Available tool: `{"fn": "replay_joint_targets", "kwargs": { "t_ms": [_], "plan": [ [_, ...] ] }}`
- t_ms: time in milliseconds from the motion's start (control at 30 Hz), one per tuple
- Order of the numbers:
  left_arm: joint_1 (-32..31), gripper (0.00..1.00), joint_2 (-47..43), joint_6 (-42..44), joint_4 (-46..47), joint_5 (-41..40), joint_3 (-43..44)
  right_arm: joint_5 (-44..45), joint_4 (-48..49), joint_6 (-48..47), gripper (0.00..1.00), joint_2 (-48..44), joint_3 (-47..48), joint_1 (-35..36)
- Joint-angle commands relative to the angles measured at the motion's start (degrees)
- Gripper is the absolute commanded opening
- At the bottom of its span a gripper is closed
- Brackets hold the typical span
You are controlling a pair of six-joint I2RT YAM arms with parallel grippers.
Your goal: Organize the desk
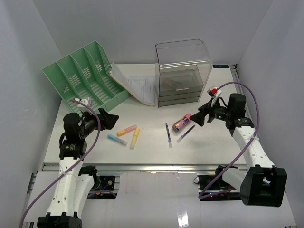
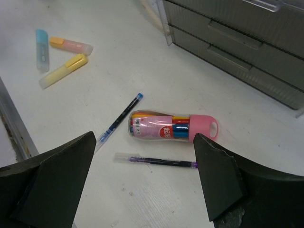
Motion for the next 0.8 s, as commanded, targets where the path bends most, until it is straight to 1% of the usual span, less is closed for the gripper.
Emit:
{"fn": "replay_joint_targets", "kwargs": {
  "t_ms": [0, 67, 167, 233, 300, 367, 500, 633, 700, 767],
  "plan": [
    [0.13, 0.98, 0.29, -0.20, -0.07, 0.50, 1.76, -6.85, 4.80, 2.51, 0.90, 2.01, 1.67, 2.12],
    [0.13, 0.98, 0.39, -0.22, -0.14, 0.39, 1.79, -5.27, 11.17, 8.27, 0.90, 3.85, 1.61, 2.21],
    [0.13, 0.98, 0.53, -0.36, -0.07, 0.12, 1.66, -2.07, 16.55, 18.24, 0.93, 7.13, 2.21, 2.28],
    [0.13, 0.98, 0.68, -0.38, -0.05, 0.01, 1.66, -0.49, 21.13, 26.17, 0.95, 8.63, 1.05, 2.30],
    [0.13, 0.98, 0.72, -0.38, -0.05, -0.09, 1.66, 1.40, 27.78, 33.52, 0.99, 9.54, -0.04, 2.30],
    [0.13, 0.98, 0.63, -0.39, -0.07, -0.51, 1.66, 3.49, 33.09, 38.70, 0.91, 11.04, -0.78, 2.59],
    [0.13, 0.98, 0.63, -0.47, -0.05, -1.05, 1.66, 6.18, 37.58, 47.25, 0.82, 16.43, 1.86, 3.23],
    [0.13, 0.98, 0.55, -0.38, -0.05, -1.39, 1.66, 9.32, 47.89, 57.27, 0.74, 18.99, -0.46, 3.40],
    [0.13, 0.98, 0.55, -0.38, -0.05, -1.56, 1.66, 11.90, 52.55, 60.69, 0.70, 19.95, -1.65, 3.51],
    [0.13, 0.98, 0.55, -0.29, 0.03, -1.67, 1.66, 14.04, 55.81, 64.76, 0.69, 20.70, -3.09, 3.61]
  ]
}}
